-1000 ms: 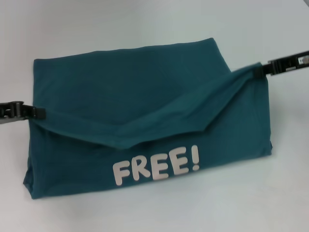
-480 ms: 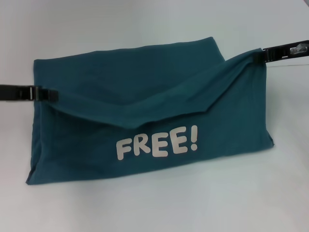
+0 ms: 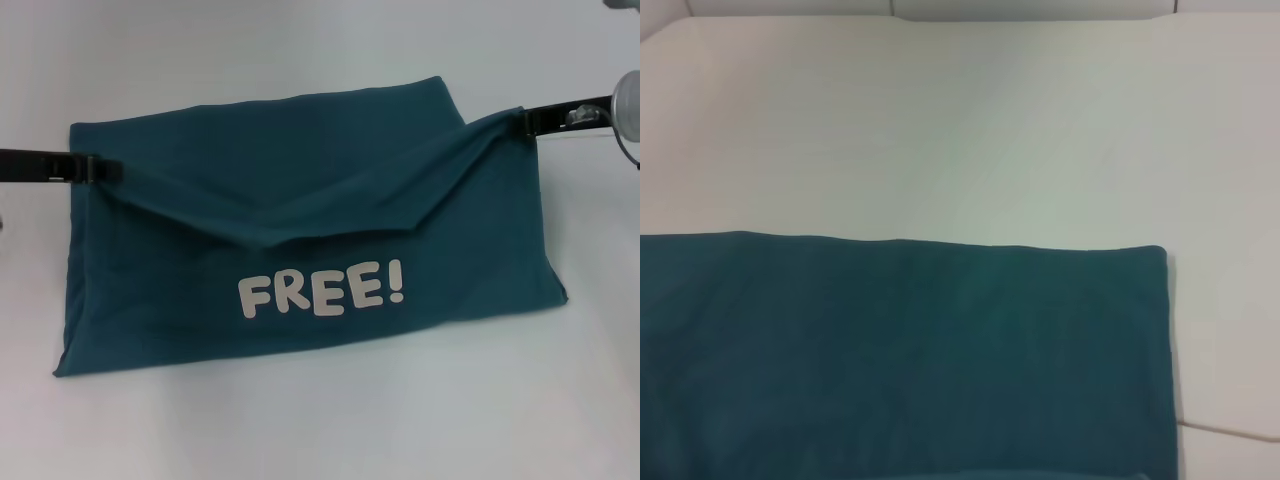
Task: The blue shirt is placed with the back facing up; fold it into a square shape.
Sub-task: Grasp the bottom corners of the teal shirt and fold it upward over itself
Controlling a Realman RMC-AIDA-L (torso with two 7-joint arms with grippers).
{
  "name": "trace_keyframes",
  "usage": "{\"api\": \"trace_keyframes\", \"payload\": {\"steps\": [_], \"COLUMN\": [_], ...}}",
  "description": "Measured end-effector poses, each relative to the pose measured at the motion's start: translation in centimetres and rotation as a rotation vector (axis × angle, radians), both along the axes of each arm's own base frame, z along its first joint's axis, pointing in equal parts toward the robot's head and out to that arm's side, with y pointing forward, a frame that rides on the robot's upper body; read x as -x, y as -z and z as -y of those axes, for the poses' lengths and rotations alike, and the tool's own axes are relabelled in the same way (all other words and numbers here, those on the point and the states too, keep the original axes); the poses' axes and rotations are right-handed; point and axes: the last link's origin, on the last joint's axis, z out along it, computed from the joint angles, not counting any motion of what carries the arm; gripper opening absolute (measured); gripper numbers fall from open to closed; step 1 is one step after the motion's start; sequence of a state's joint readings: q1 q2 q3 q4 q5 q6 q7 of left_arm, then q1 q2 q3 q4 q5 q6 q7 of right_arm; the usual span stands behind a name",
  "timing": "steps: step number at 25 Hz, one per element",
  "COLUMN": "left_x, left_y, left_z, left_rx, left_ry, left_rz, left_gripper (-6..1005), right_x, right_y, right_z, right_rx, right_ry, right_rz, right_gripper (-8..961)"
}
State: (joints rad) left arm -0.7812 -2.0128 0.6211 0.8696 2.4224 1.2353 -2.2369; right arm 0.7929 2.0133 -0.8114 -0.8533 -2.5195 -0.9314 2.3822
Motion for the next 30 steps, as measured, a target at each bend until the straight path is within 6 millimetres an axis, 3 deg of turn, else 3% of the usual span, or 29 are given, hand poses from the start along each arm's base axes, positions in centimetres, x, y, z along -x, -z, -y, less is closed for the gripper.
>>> {"api": "trace_keyframes", "payload": {"steps": [9,30], "left_x": [0.4,1.8], "left_y": [0.0,1.9], "left_z": [-1.2,-1.6], "left_rx": [-0.101,-0.174], "left_ry": [-0.016,-0.033], "left_rz": [-0.052,-0.128], "left_gripper": [23,32], "right_x": [-0.3,-0.4], "right_y": [0.9,3.5], "right_z": [-0.6,-1.1], "right_rx": [-0.043,-0.102], "right_ry": [-0.002,-0.034], "right_rz": [0.03,0.107], "right_gripper": [66,67]}}
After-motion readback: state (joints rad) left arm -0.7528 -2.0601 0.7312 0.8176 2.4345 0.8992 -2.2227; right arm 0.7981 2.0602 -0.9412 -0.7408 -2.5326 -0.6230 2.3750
